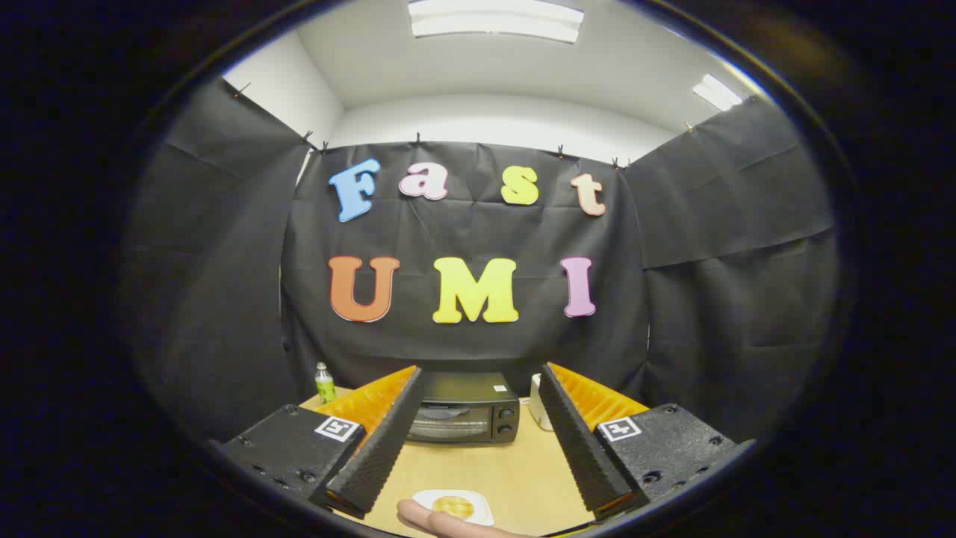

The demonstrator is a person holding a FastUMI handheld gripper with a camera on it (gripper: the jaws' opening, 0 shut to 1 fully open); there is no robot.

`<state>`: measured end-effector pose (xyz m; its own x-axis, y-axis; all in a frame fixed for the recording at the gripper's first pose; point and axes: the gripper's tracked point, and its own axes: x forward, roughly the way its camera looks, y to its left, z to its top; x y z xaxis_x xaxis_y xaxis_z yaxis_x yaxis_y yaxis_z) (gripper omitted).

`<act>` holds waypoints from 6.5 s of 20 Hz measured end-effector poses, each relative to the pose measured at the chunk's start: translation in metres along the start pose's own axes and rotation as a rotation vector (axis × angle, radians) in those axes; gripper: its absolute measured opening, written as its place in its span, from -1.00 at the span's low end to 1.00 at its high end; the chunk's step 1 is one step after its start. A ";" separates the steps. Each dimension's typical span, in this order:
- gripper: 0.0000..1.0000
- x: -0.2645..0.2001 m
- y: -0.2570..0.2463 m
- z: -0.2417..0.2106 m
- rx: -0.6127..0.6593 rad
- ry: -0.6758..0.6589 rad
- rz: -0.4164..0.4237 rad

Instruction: Open the toaster oven, put the food inside, and close the toaster oven door.

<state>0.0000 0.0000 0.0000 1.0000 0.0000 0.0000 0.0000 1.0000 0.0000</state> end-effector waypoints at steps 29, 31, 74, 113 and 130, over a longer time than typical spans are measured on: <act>1.00 0.051 0.008 -0.105 -0.020 0.222 0.025; 1.00 0.066 0.015 -0.111 -0.029 0.223 0.020; 1.00 0.340 0.090 -0.269 -0.025 0.518 0.077; 1.00 0.134 0.063 -0.344 0.036 0.702 0.141; 1.00 0.053 0.029 -0.384 0.003 0.680 0.065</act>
<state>0.0532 0.0293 -0.3840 0.7753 0.0612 -0.6286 -0.0595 0.9979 0.0237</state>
